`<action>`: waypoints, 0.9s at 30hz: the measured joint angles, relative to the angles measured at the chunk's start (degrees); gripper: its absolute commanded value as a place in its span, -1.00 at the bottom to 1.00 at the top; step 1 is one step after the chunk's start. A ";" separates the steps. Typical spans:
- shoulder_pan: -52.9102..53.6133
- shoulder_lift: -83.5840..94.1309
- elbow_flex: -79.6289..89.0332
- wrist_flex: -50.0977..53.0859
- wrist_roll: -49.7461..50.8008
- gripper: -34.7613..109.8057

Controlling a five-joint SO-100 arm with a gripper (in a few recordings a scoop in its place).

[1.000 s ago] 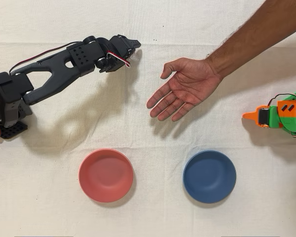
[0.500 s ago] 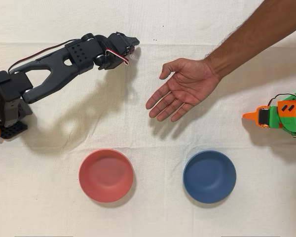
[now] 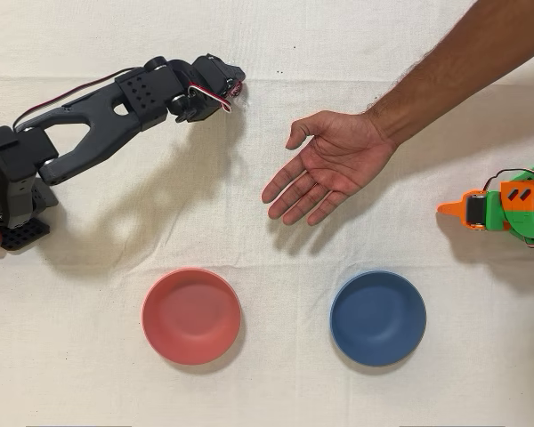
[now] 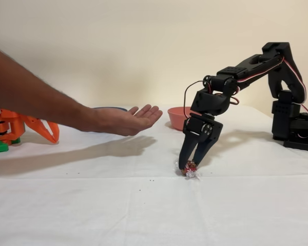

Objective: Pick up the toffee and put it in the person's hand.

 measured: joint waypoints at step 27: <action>0.35 3.96 0.00 0.97 -3.25 -0.46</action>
